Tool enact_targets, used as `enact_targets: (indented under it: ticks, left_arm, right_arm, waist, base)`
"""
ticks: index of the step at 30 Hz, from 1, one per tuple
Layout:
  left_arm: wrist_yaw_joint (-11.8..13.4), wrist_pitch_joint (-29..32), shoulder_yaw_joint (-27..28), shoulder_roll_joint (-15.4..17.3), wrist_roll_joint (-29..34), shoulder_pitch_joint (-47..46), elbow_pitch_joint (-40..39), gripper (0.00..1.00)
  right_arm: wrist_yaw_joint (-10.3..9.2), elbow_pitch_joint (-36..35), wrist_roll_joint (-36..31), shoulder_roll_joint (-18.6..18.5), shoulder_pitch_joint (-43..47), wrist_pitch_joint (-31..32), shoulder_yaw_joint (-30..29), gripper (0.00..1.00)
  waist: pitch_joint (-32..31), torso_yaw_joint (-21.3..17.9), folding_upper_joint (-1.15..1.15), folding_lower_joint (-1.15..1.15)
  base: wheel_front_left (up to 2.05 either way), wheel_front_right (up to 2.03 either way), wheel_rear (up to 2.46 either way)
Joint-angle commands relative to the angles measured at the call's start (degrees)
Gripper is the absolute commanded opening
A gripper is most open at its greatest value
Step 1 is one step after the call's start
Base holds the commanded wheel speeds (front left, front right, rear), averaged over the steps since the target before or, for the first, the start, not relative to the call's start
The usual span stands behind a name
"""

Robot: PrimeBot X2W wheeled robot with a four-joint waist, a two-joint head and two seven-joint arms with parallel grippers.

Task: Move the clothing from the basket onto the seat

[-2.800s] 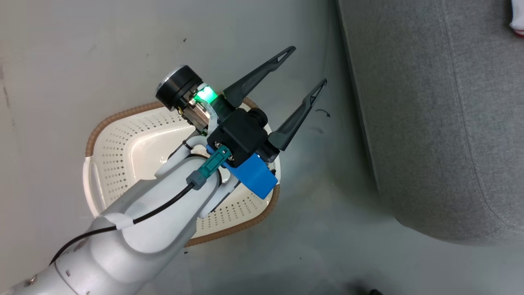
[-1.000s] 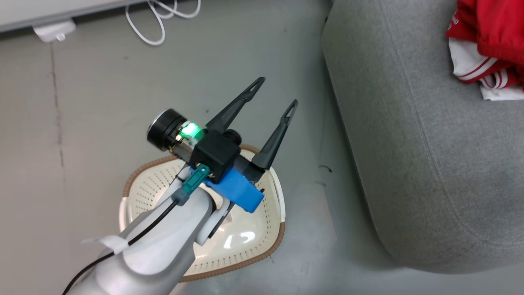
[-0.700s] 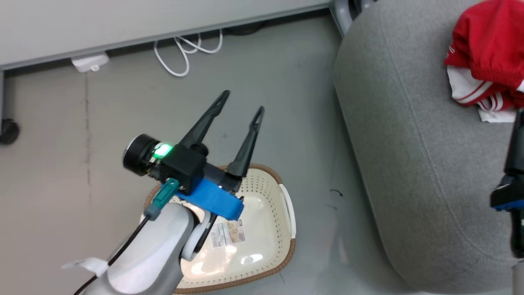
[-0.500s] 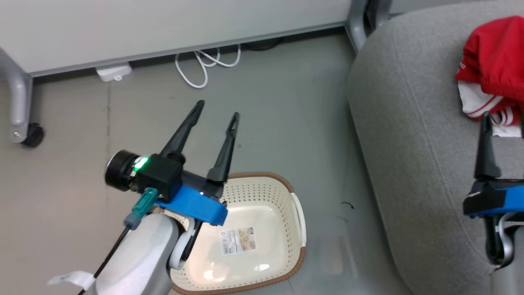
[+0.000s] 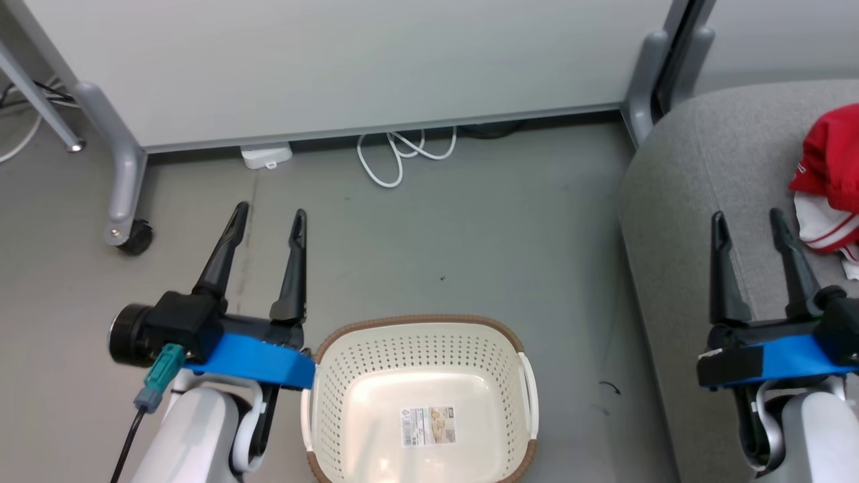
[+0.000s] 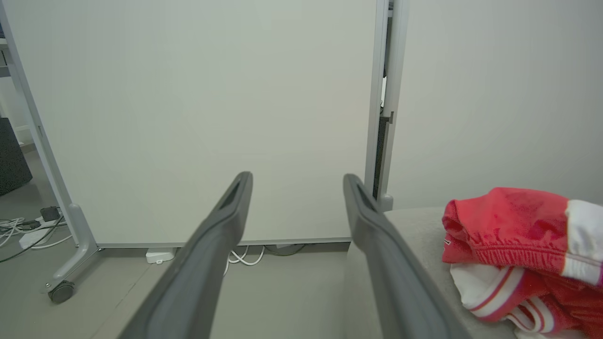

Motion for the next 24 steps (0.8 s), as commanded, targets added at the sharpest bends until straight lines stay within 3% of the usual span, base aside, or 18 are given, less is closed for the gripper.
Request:
enact_targets:
  ticks: [1,13,24]
  left_arm:
    - [-0.5,-0.3,1.6,-0.4,1.0,1.7,0.2,1.00]
    - [-3.4,-0.3,9.7,-4.1,4.2,8.1,0.2,1.00]
    - [-5.6,-0.3,12.9,-6.6,5.4,11.1,0.8,1.00]
  right_arm:
    - [0.03,-0.6,0.0,0.5,1.5,-0.2,0.7,1.00]
    - [0.03,-2.9,-0.6,1.6,6.2,-0.2,4.4,1.00]
    - [0.03,-2.2,1.7,1.7,9.1,-0.2,5.0,1.00]
  waist:
    - [-1.4,1.2,0.00,0.01]
    - [-4.3,3.1,0.00,0.01]
    - [-6.0,3.4,0.00,0.01]
  base:
    - [0.00,0.00,0.00]
    - [0.00,0.00,0.00]
    - [0.00,0.00,0.00]
